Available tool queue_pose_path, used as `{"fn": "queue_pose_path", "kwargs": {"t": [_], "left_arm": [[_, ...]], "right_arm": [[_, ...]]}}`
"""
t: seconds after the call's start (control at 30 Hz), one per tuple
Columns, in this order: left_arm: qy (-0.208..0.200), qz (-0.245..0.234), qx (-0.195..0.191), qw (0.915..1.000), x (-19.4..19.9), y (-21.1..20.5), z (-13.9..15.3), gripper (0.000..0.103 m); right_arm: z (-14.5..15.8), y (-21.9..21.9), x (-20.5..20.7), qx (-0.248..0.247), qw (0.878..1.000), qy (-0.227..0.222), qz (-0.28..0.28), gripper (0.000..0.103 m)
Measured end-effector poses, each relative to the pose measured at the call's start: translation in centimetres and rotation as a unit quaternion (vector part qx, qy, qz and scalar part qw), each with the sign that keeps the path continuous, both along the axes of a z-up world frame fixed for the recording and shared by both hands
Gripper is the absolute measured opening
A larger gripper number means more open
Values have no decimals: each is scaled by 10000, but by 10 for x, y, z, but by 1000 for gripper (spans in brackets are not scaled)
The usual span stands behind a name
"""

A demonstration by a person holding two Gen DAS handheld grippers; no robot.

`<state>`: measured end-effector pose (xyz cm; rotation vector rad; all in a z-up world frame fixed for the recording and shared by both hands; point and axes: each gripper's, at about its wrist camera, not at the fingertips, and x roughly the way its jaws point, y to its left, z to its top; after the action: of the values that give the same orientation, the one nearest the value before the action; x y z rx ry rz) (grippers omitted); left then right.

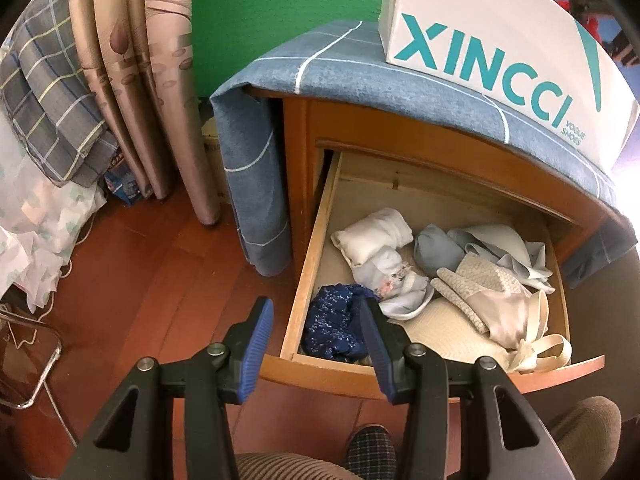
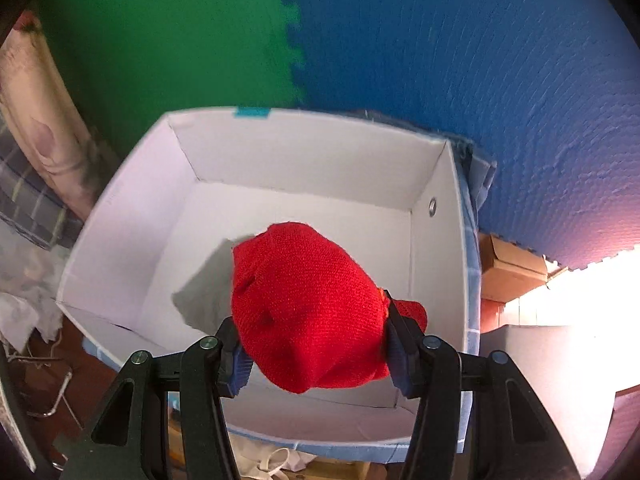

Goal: Take underwear out of drawer
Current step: 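Release the red knit item into the white box while the left tool returns to the drawer, then move the right tool back down into the drawer over the clothes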

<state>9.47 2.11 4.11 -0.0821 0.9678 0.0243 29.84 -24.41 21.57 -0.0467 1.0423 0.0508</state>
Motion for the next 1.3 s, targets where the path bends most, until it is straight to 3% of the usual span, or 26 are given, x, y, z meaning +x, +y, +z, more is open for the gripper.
{"fn": "queue_pose_path", "kwargs": {"t": [0.33,0.43,0.67,1.0,1.3], "left_arm": [[46,64,-293,9995,2,7,-3,46],[48,96,-333,9994,2,9,-3,46],[86,100,-303,9995,3,9,-4,46],[115,139,-318,9993,2,10,-3,46],[153,210,-376,9990,1,12,-2,46]], "right_arm": [[-27,2,6,136,9994,309,-38,58],[-23,1,5,263,9993,270,-64,70],[-4,1,-2,307,9995,34,3,78],[14,-2,-82,648,9959,-242,588,78],[-30,-9,-156,904,9925,186,799,78]]}}
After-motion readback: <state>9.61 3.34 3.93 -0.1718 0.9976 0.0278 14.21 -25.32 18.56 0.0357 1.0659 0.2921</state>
